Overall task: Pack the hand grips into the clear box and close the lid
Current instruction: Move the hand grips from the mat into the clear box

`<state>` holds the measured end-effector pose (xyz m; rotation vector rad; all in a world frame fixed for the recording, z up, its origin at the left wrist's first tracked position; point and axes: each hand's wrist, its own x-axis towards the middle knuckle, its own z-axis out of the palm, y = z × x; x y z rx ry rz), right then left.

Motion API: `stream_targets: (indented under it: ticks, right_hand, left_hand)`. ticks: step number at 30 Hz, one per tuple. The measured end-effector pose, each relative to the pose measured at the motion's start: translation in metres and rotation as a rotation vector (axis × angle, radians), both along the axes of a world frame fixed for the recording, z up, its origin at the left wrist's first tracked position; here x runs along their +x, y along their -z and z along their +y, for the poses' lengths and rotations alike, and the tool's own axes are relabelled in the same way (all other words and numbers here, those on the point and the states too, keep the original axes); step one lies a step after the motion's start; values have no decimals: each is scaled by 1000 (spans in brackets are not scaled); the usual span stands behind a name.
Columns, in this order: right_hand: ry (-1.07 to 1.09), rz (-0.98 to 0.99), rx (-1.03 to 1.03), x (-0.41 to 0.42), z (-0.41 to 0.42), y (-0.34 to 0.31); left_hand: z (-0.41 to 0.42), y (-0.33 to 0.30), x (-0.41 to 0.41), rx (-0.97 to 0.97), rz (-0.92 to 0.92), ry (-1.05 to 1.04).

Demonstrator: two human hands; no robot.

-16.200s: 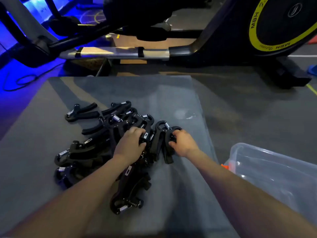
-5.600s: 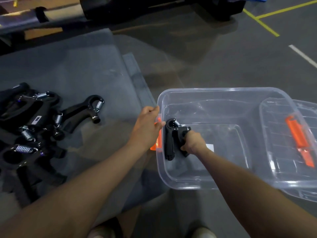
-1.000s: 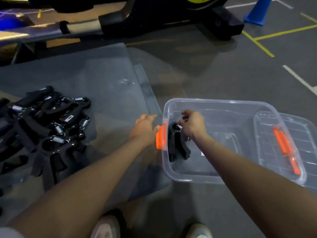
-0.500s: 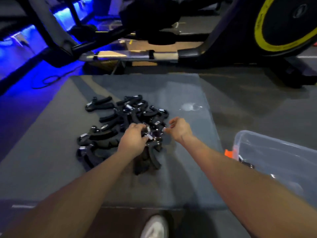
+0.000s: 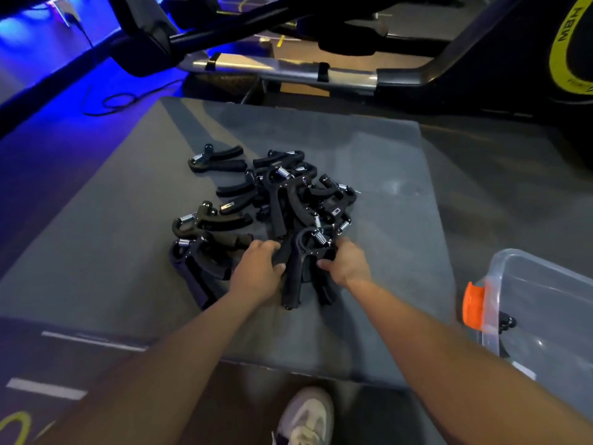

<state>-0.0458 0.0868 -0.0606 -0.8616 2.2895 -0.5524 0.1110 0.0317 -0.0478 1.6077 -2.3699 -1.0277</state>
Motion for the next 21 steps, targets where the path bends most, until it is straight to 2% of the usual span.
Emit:
stream_targets:
  ticks: [6,8,11,14,21]
  right_hand:
    - [73,-96,-75,-9,6,-4]
    - [117,-213,-136,-10,8,0]
    - [238,-508,-276,-13,15,2]
    - [289,-601,-377,-27,29,-20]
    - [476,-553,-587,-123,109,-89]
  left_hand:
    - [3,3,-2,3,-20,-5]
    - [6,0,-6,10,-31,3]
    - [14,-6,-12,-3,-17,18]
    - [22,-20,-25,-35,0,50]
    - [70,-65,-120,-127,98,266]
